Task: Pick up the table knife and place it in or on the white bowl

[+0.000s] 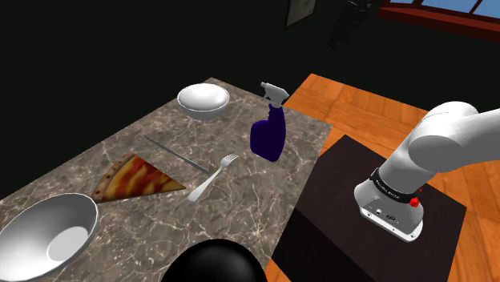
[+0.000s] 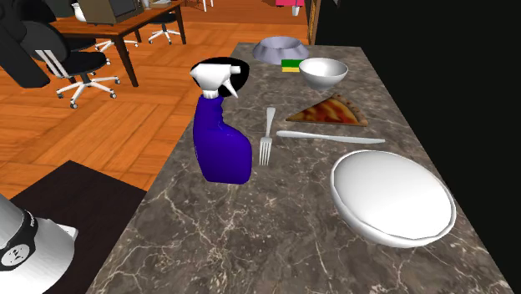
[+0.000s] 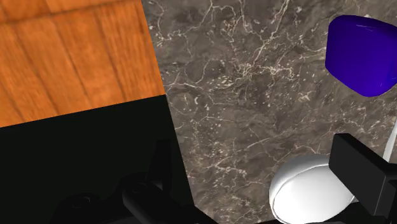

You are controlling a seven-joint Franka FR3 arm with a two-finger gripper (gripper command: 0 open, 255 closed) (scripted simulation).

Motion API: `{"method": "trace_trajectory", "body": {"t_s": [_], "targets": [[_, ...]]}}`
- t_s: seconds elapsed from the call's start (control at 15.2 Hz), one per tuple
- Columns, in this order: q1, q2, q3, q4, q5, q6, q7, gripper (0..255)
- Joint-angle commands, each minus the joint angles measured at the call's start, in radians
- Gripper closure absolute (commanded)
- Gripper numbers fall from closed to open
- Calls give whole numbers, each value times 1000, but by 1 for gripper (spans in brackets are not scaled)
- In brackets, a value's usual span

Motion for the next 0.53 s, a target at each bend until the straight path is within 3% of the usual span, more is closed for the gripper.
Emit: {"method": "trace_trajectory", "body": {"t_s": [0.0,0.46], "targets": [[0,0,0,0,0,0,0,0],[49,150,144,20,55,111,116,0]]}}
